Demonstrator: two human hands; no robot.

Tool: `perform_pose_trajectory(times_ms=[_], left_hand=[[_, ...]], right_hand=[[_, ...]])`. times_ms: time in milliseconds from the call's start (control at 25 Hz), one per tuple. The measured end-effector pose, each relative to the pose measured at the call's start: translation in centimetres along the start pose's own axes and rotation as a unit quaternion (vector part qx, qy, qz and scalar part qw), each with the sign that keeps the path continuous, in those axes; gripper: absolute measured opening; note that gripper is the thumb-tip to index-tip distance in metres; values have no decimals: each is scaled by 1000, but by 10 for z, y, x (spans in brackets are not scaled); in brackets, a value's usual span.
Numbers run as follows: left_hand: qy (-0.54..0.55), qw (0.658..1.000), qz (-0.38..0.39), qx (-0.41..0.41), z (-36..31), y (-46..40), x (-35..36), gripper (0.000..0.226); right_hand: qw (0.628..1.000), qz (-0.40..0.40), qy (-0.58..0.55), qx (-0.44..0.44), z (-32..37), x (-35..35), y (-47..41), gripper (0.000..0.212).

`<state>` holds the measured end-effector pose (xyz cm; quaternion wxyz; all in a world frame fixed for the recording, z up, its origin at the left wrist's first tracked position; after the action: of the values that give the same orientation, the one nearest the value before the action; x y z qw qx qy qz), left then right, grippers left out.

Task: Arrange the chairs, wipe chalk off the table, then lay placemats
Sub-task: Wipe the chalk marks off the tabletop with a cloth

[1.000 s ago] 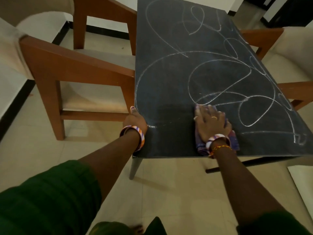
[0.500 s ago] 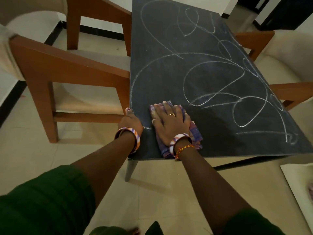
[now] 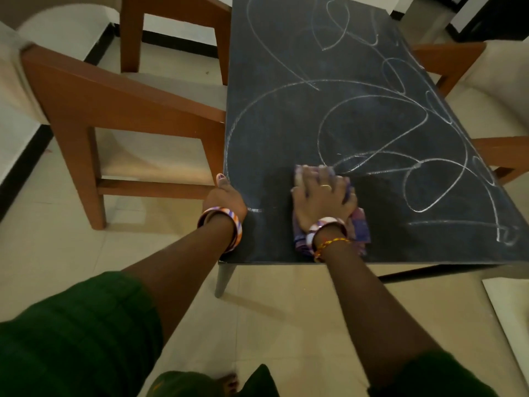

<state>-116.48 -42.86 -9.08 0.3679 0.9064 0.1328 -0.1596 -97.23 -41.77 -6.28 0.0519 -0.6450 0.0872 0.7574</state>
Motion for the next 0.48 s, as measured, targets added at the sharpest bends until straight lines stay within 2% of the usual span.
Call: perform_pose_trajectory(times_ms=[80,160,240,360,480], left_hand=[[7,1000,1,-8,2,0,0,55],[17,1000,-4,-15,3,0,0,55],[20,1000,-9,-17,3,0,0,55],[11,1000,-20,-17,2,1,-1,55],[2,1000,-28,-11,1,2,-1,55]], right_hand=[[994,18,1,-108,49,10,11,50],[991,25,-4,-128,46,10,4,51],[999,-1,-2,-53,-6,1,-11,48],[993,-23,-18,116,-112,-15,-17,45],[977,-24,-44,206,-147,-22,-6,48]])
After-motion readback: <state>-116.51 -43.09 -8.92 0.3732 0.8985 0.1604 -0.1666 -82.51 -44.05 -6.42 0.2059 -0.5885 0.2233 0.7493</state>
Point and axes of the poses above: each hand's wrist, its own y-axis away from the middle knuckle, its own x-axis out of the palm, z = x × y, the point moved 7 cm from there along -y, towards the middle knuckle, and after that the axes turned 6 degrees about -x, right-handed, at the moved point
